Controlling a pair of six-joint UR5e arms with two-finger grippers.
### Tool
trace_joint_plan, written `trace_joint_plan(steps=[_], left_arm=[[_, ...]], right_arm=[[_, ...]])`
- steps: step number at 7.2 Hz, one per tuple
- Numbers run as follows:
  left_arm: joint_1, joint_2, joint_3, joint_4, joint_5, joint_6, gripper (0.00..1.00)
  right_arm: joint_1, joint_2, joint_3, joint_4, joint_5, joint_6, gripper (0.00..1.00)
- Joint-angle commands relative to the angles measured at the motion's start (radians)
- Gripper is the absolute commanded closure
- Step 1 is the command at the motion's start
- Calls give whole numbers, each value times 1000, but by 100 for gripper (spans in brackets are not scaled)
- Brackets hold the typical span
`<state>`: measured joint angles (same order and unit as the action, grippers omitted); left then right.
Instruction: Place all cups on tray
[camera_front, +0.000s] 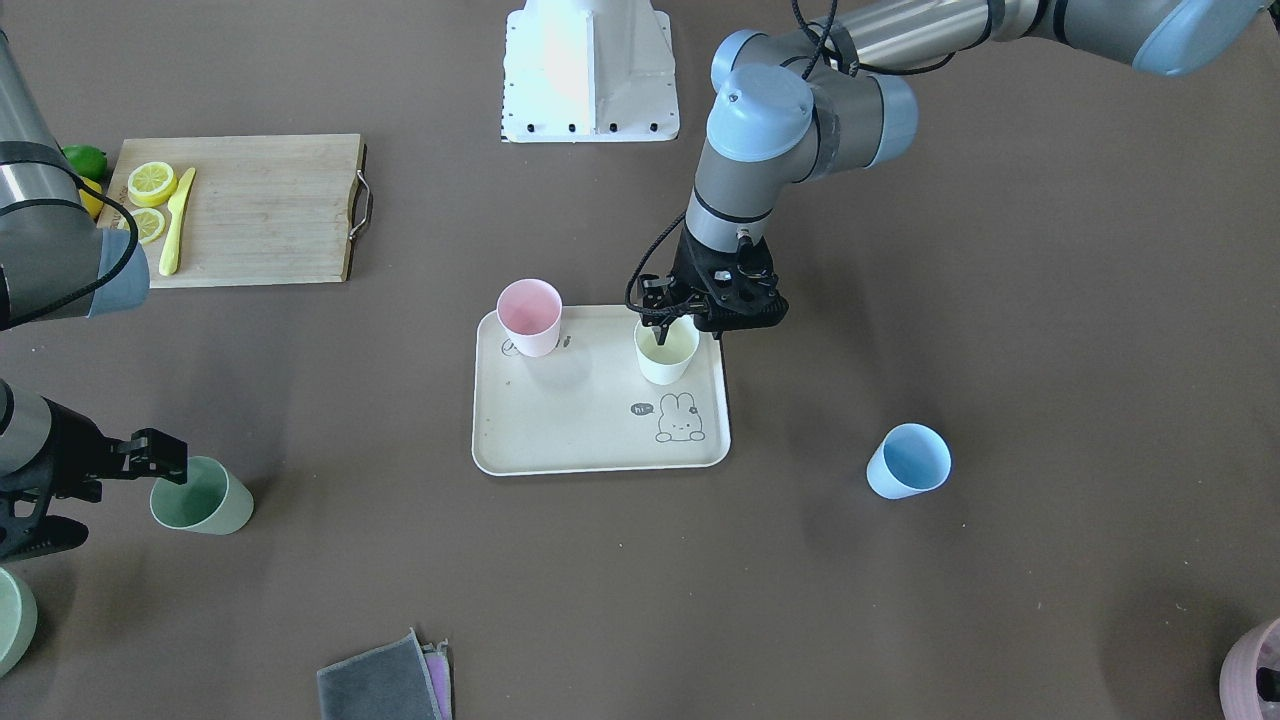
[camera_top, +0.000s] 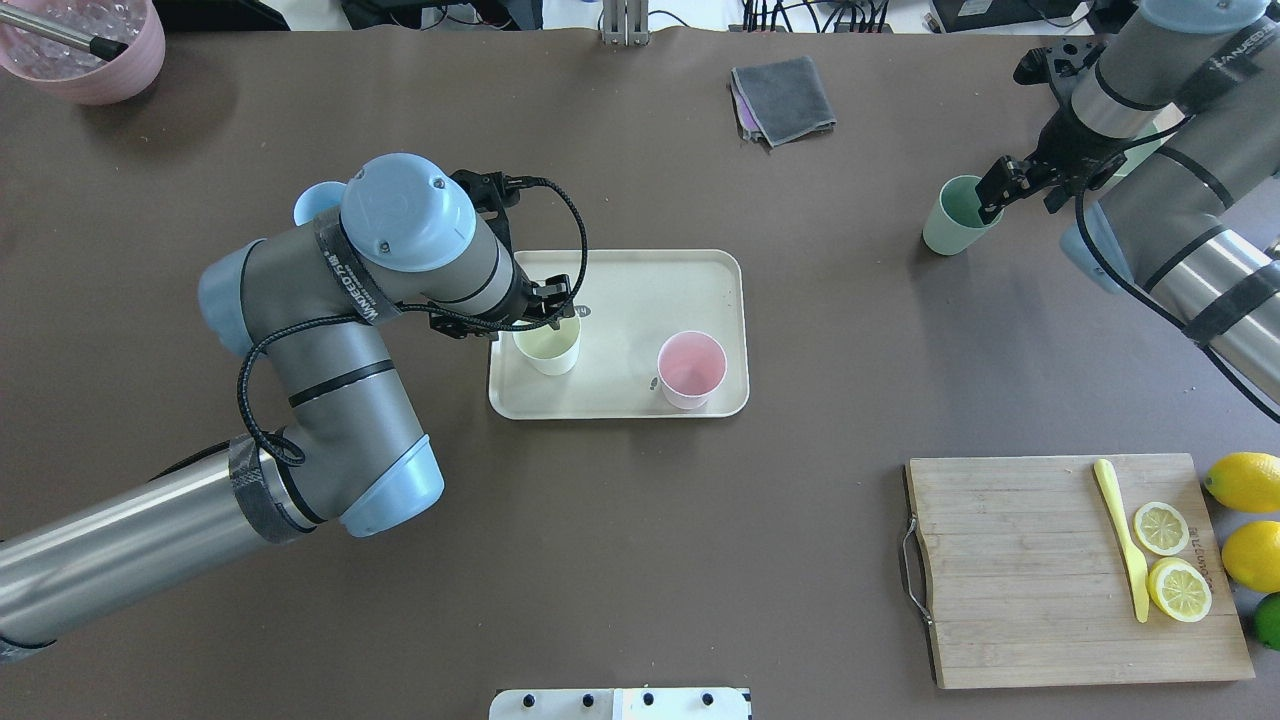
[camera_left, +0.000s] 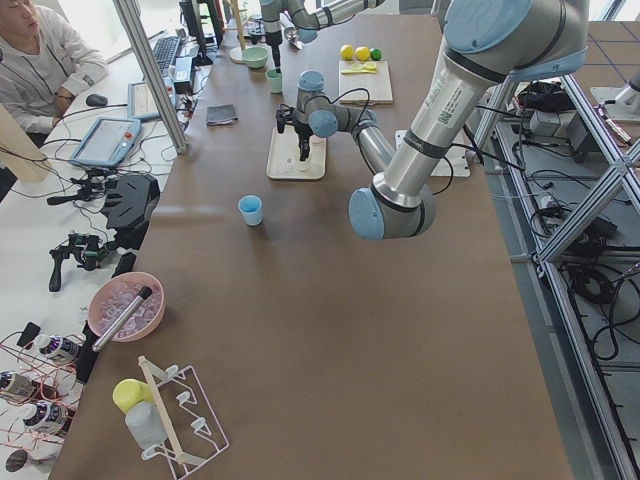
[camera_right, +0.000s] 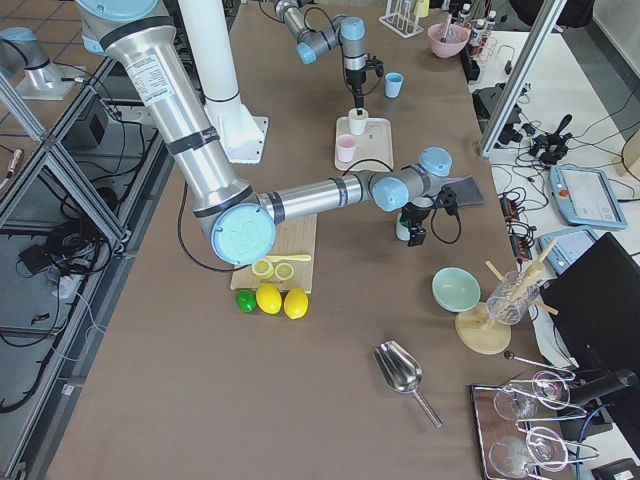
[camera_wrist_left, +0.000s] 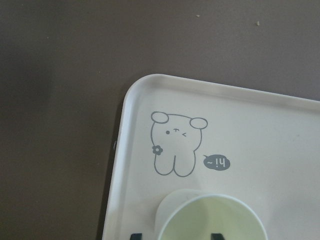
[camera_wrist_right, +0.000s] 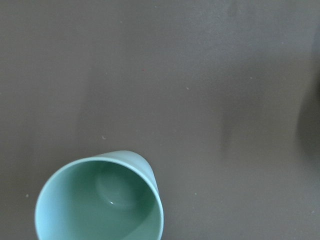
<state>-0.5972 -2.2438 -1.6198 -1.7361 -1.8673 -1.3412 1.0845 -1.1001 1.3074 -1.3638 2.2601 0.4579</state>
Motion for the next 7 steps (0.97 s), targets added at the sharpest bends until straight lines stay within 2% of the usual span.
trace_joint_plan(steps=[1,2,3,4,5,6,7], left_arm=[[-3,6,-5,1,2,0,3],[-6,10,-12,3,2,2,3],[-13,22,-46,39,0,14,3],[-56,45,-107,128,-4,111,3],[-112,122,-197,182,-7,284,3],[-165,236,-263,178,-15,416,3],[-221,309,-272,158,-60,539,3]], right_arm=[[-3,25,-40,0,4,21,93],[-3,31,-49,-1,7,19,100],[-3,46,-48,-6,13,24,100],[-3,61,-43,-8,38,31,100],[-5,83,-39,-9,59,47,100],[-8,115,-30,-11,90,91,100],[-33,155,-23,-5,98,170,100]])
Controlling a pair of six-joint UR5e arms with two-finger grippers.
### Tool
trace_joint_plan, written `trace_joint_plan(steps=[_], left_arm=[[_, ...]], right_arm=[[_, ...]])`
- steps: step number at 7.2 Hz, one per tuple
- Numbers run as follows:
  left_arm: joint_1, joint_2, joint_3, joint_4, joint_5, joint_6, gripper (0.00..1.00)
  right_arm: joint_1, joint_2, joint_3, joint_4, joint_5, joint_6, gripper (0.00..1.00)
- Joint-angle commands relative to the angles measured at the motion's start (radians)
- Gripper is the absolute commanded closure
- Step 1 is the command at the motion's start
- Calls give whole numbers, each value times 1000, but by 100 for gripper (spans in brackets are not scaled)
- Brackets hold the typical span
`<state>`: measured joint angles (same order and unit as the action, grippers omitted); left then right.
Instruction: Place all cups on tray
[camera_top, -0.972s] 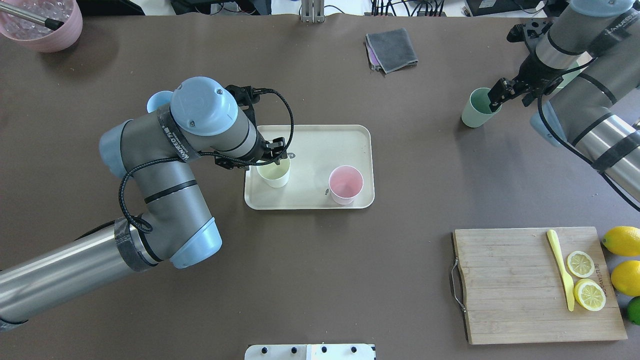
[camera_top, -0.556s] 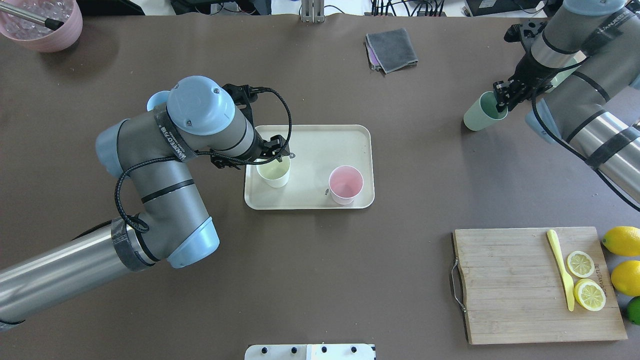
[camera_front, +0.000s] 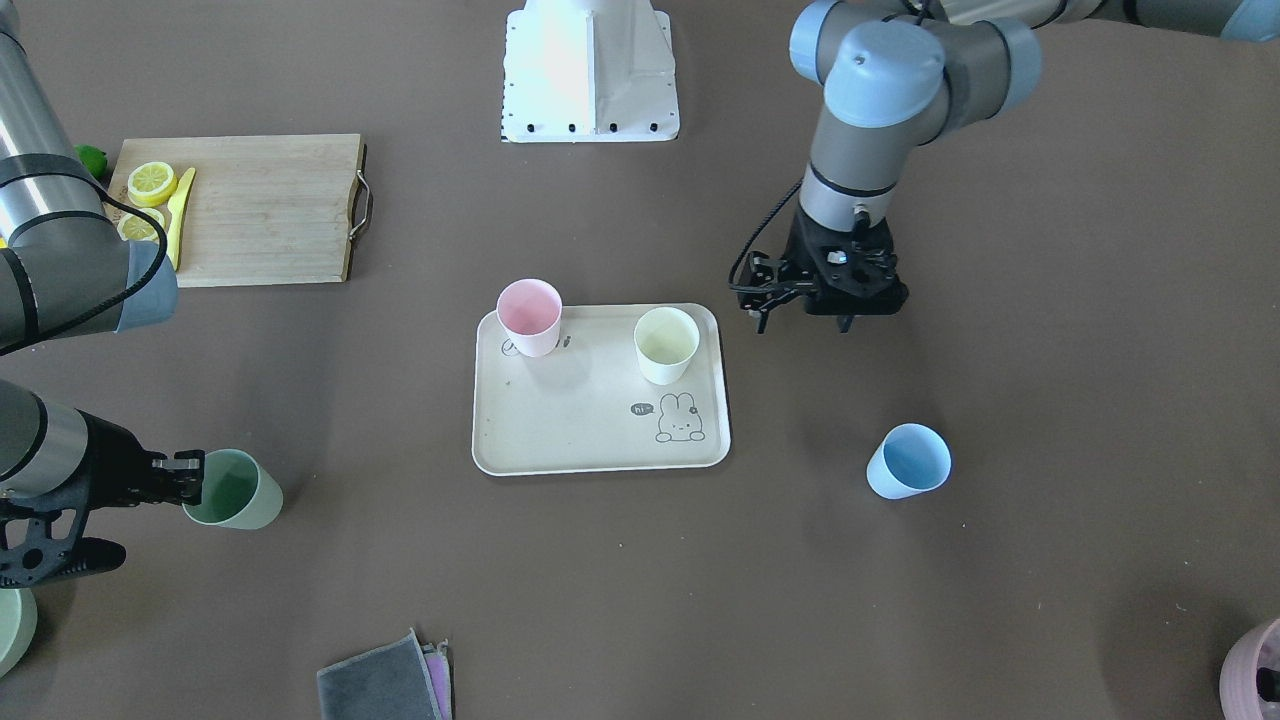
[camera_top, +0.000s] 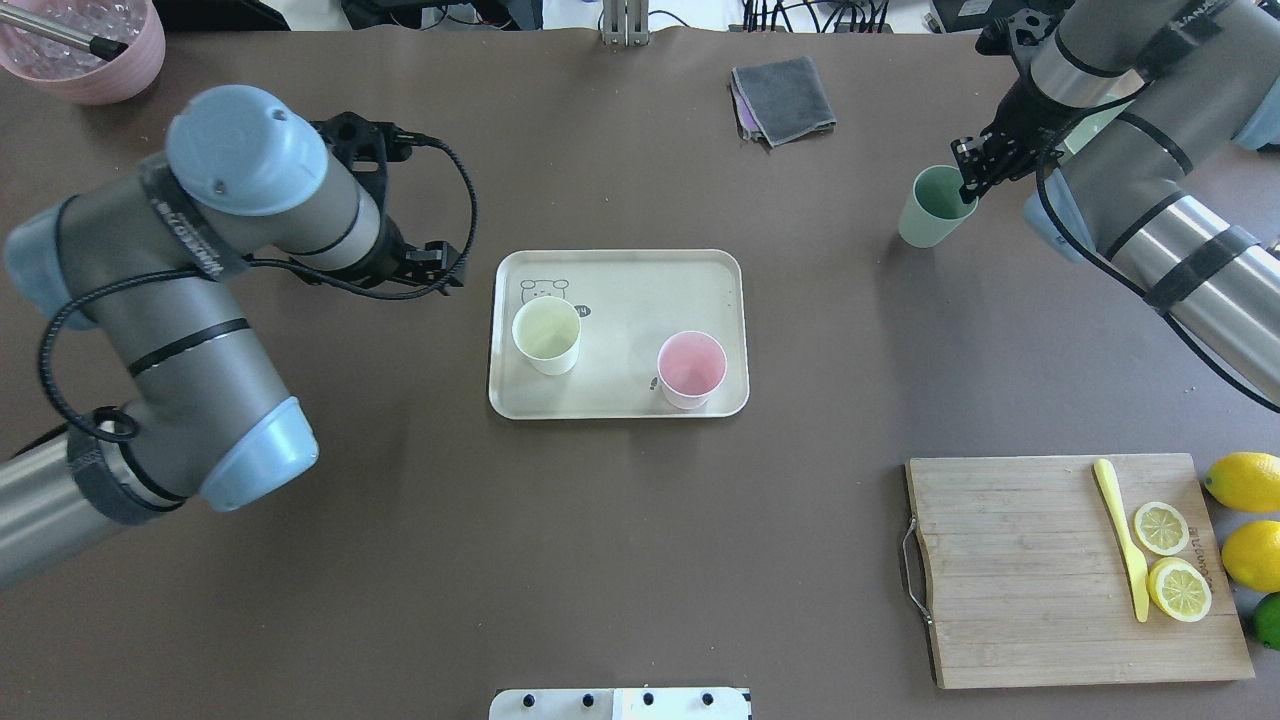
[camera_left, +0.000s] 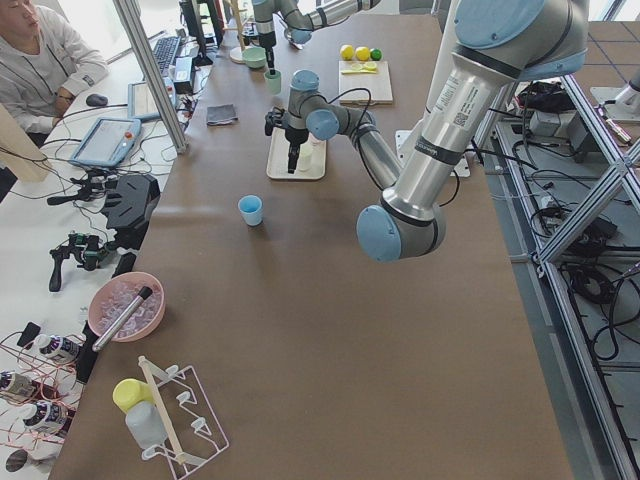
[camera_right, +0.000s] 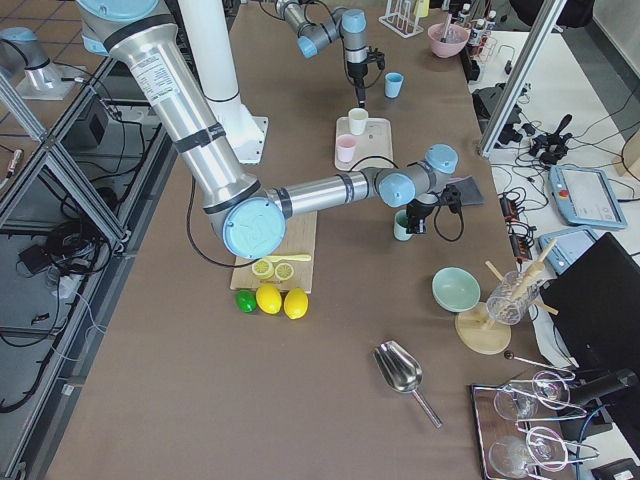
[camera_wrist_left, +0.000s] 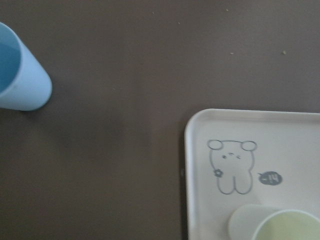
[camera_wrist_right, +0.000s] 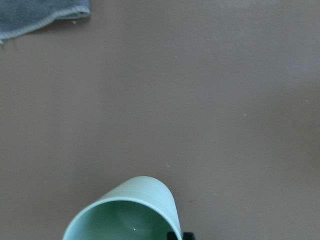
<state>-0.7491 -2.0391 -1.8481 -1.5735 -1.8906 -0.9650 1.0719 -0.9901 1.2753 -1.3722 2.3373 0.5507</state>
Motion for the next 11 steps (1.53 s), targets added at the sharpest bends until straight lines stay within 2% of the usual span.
trace_joint_plan(steps=[1,2,3,4,5,7,8,9,11], left_arm=[[-125,135,-33,-8,-77,239,3],[-186,146,22,-38,-112,279,3],[-197,131,118,-118,-174,269,3],[-196,90,220,-202,-177,212,3],[-190,39,312,-264,-179,144,3],[-190,10,394,-332,-179,124,7],[-191,-9,412,-332,-180,124,10],[-197,-10,420,-332,-180,126,15],[-199,-16,435,-333,-182,126,26]], right_arm=[[-82,71,34,8,20,160,100],[-160,105,74,10,14,292,100],[-228,122,110,10,8,357,100],[-284,146,114,10,-33,411,100],[-331,145,116,12,-115,417,100],[-357,146,116,16,-165,426,100],[-357,149,116,28,-170,428,70],[-356,154,121,42,-171,428,1],[-356,153,128,42,-171,428,0]])
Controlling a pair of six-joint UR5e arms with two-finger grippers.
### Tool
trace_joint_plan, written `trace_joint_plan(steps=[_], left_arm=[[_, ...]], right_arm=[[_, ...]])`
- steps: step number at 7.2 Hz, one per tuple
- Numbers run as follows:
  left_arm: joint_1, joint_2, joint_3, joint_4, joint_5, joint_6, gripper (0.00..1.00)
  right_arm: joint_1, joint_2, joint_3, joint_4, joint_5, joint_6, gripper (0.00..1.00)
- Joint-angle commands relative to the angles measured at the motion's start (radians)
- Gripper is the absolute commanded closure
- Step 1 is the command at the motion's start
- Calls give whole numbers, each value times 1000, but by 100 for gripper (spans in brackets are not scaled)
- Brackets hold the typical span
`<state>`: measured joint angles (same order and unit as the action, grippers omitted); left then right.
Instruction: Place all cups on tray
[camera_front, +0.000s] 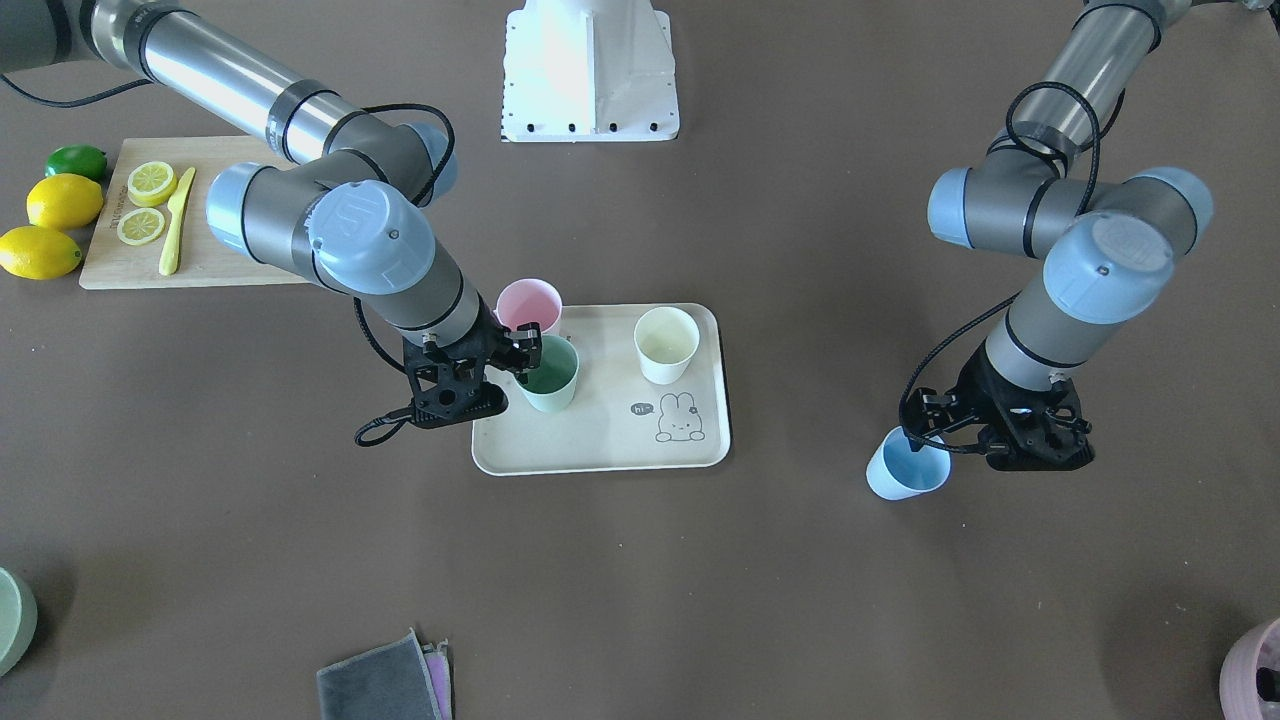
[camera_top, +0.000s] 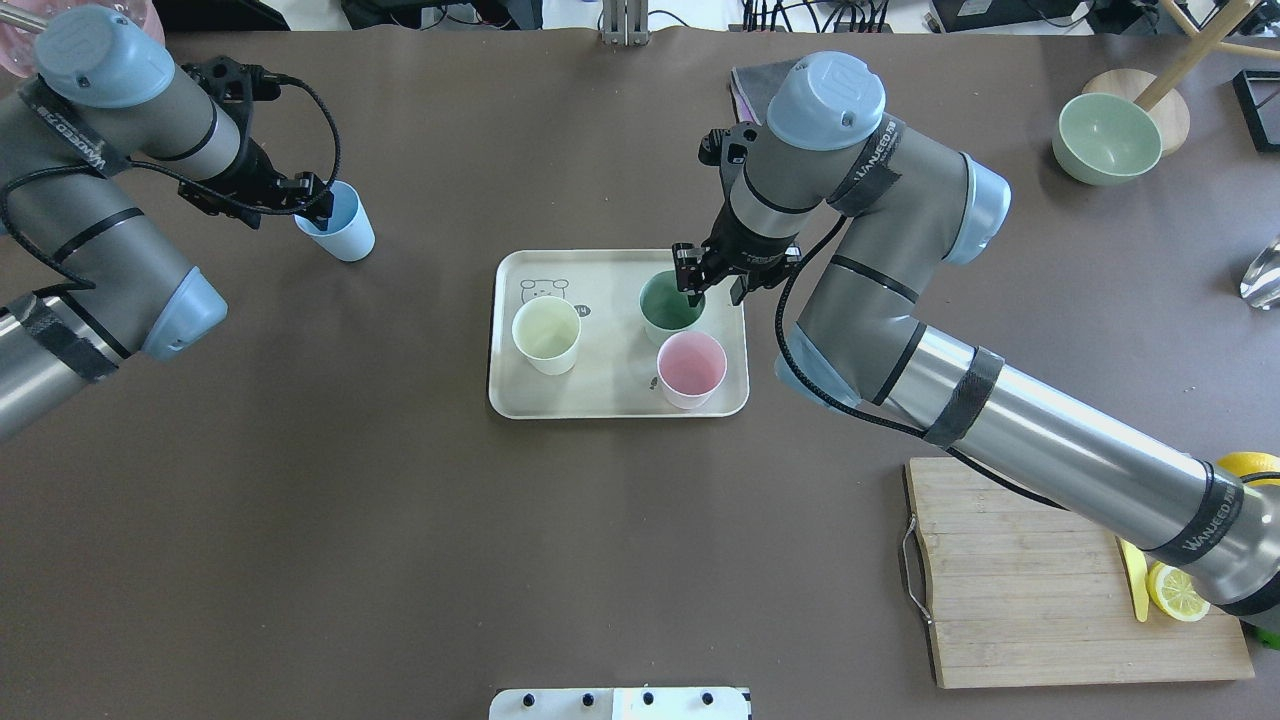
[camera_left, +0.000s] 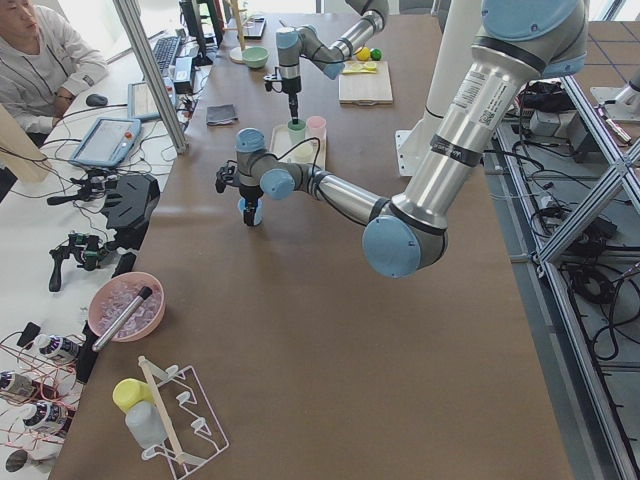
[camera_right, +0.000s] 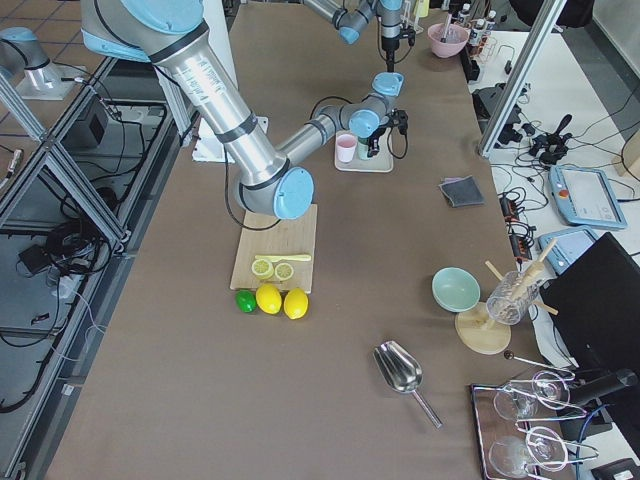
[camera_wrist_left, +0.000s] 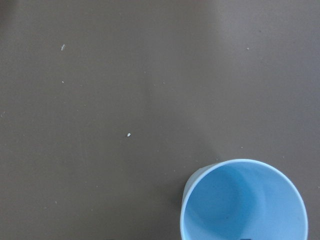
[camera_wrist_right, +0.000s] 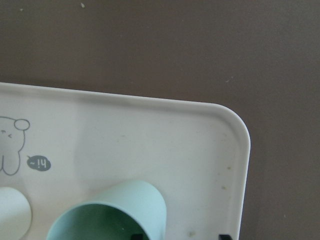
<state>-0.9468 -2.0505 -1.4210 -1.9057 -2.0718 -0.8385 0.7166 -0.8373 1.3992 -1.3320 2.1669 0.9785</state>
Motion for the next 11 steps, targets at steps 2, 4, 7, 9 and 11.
trace_joint_plan(steps=[2,4,7,9,11], left_arm=[[-1,-8,13,1,-1,-4,96],[-1,-8,8,-1,-48,-8,100],[-42,-92,4,34,-158,-68,100],[-8,-195,8,73,-157,-219,100],[112,-299,14,156,-17,-321,100]], right_arm=[[1,0,6,2,-1,0,0],[38,-3,61,-15,14,-1,0],[113,-29,70,-12,82,-23,0],[142,-58,70,-12,83,-73,0],[194,-112,69,-13,82,-192,0]])
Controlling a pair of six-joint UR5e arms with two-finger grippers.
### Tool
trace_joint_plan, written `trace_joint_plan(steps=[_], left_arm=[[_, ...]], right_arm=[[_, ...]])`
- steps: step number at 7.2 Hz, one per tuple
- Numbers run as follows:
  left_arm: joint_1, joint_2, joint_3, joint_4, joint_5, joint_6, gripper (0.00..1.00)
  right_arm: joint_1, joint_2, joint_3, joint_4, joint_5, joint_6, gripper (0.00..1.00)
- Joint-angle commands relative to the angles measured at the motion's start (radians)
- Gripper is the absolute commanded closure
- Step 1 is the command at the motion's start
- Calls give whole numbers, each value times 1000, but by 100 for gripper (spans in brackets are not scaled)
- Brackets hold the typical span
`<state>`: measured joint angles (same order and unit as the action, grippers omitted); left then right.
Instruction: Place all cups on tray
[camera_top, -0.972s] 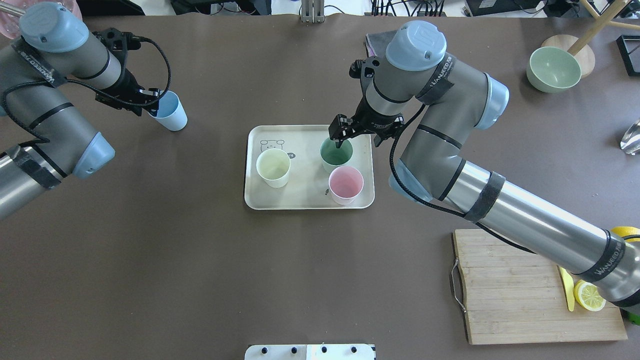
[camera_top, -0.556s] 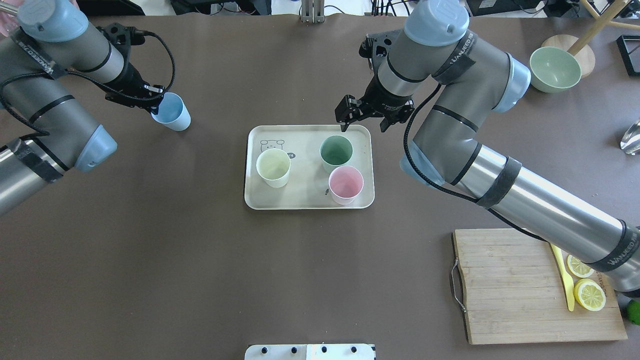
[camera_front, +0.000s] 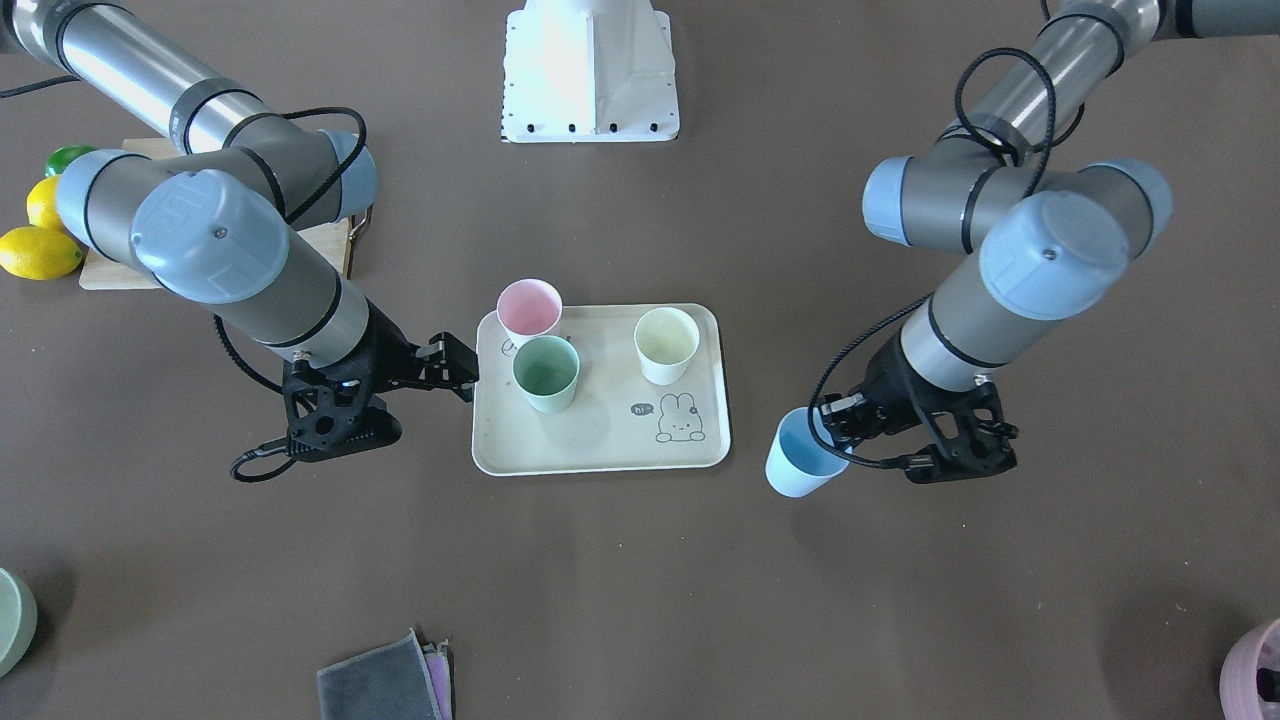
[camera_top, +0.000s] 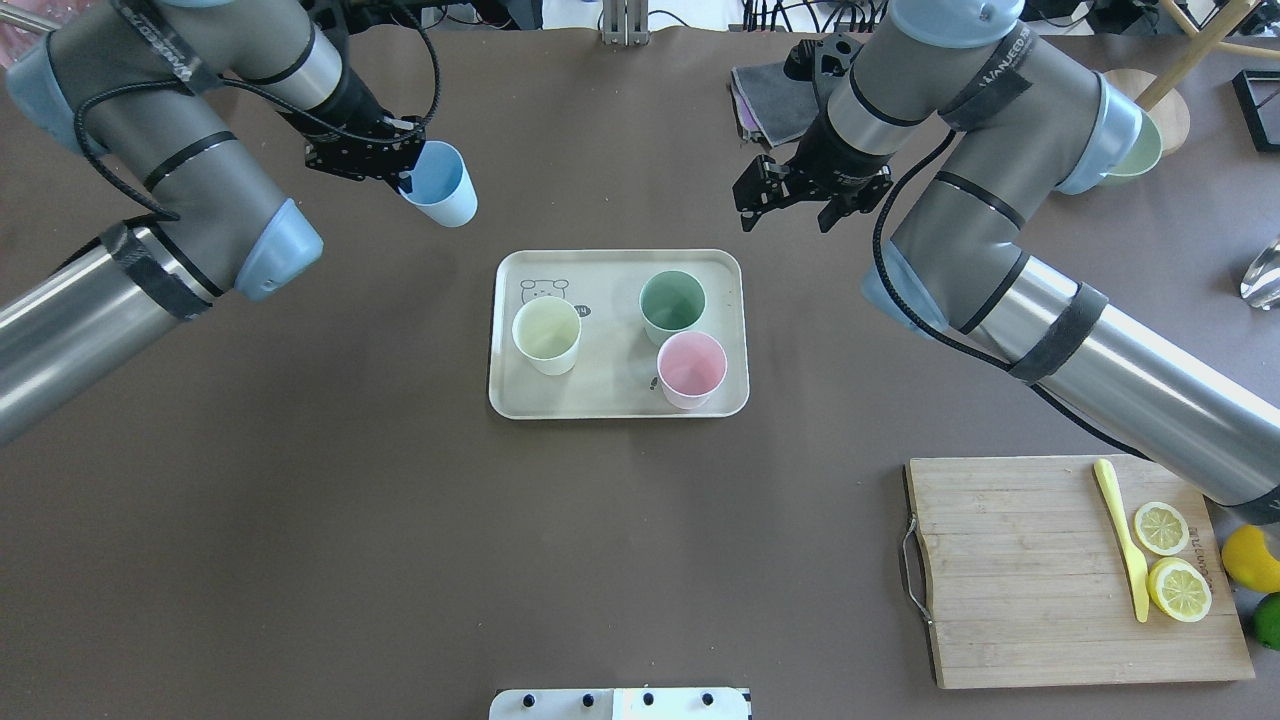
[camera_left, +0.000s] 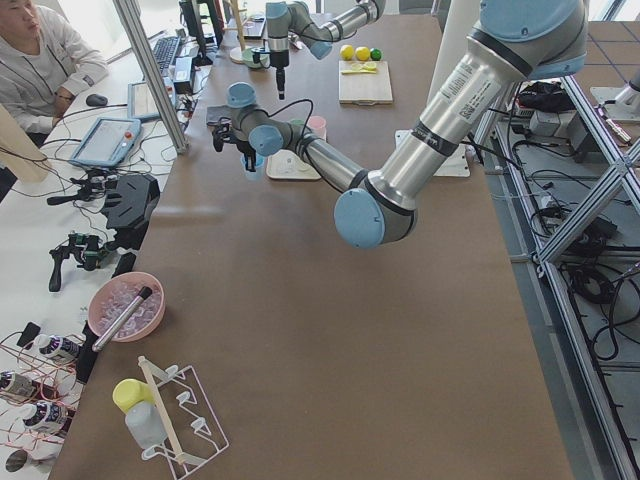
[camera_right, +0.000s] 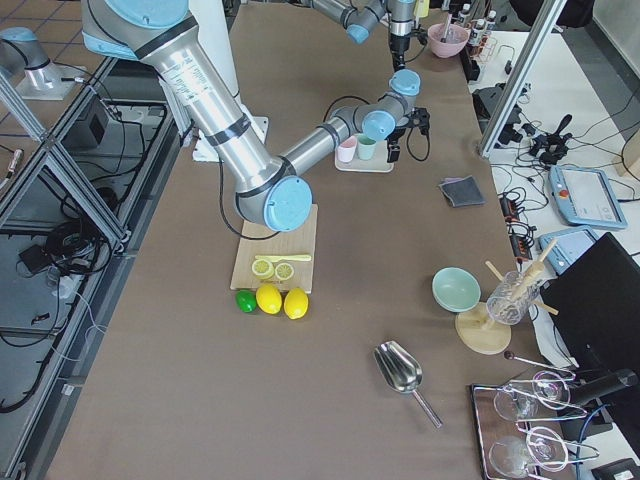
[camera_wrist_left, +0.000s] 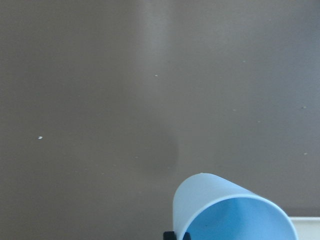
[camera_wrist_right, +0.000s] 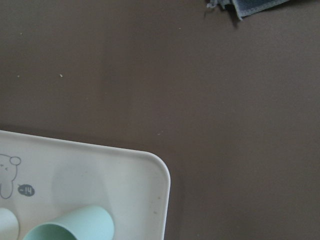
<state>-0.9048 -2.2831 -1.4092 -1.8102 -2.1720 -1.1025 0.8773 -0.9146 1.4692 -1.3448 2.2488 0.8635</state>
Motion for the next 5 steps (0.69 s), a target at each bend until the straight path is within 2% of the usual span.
trace_joint_plan(steps=[1,2,4,5], left_arm=[[116,-76,2,84,119,-80,100],[165,-76,4,83,158,-97,100],[210,-79,4,78,172,-114,100],[210,-88,6,80,172,-121,82]], right_arm=[[55,-56,-1,-2,0,-119,0],[66,-70,-1,-2,0,-141,0],[71,-73,-4,-2,-2,-143,0],[74,-78,-4,-2,-2,-143,0]])
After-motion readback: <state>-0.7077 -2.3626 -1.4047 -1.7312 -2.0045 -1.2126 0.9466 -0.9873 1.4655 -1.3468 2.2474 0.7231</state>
